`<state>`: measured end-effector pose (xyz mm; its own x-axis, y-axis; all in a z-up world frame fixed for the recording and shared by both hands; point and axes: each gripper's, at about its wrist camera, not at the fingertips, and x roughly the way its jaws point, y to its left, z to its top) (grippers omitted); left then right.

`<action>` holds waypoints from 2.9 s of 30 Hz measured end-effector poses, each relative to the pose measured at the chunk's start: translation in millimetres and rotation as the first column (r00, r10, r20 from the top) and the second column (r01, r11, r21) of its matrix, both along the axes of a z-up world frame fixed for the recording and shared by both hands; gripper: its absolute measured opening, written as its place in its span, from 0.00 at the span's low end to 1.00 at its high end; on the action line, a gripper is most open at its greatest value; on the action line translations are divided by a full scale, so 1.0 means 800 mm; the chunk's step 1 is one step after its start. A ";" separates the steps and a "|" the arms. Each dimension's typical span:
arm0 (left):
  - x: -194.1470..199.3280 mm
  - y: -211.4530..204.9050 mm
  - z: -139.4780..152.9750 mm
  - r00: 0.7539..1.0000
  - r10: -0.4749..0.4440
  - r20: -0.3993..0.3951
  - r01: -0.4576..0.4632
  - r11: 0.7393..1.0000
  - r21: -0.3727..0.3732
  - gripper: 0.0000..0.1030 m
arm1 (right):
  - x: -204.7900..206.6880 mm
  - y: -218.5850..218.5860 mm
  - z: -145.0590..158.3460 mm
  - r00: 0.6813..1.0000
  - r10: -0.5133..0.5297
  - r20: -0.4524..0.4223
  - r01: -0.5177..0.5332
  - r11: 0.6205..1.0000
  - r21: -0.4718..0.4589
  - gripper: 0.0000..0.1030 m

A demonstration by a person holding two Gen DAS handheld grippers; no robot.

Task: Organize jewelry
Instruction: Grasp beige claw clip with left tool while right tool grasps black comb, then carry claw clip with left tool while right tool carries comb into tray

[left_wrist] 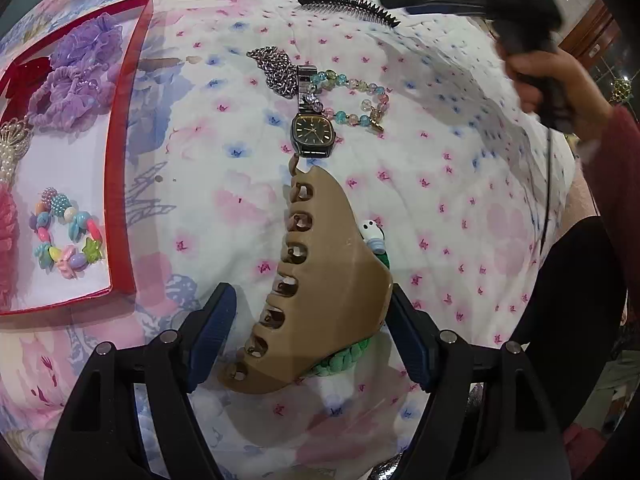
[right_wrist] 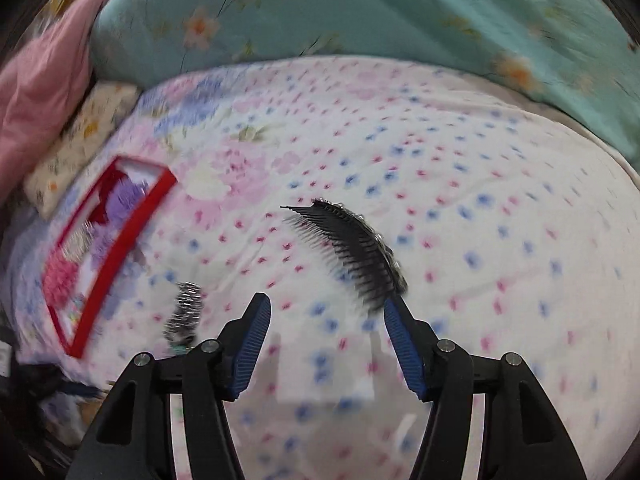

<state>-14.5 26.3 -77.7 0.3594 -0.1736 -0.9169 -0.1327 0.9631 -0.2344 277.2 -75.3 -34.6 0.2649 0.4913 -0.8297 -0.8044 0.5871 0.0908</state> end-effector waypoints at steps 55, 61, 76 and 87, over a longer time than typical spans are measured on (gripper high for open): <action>-0.096 0.174 0.104 0.890 0.358 0.282 -0.337 0.934 -0.119 0.44 | -0.226 0.068 0.044 0.937 0.145 -0.317 -0.025 0.935 0.353 0.02; -0.103 0.208 0.105 0.865 0.406 0.295 -0.386 0.914 -0.125 0.44 | -0.232 0.106 0.042 0.930 0.170 -0.326 -0.045 0.933 0.358 0.02; -0.063 0.278 0.100 0.844 0.437 0.310 -0.435 0.897 -0.079 0.44 | -0.213 0.210 0.031 0.965 0.123 -0.233 -0.051 0.955 0.291 0.02; -0.025 0.321 0.073 0.840 0.467 0.276 -0.470 0.881 -0.059 0.44 | -0.209 0.270 0.002 0.996 0.083 -0.039 -0.077 0.987 0.139 0.02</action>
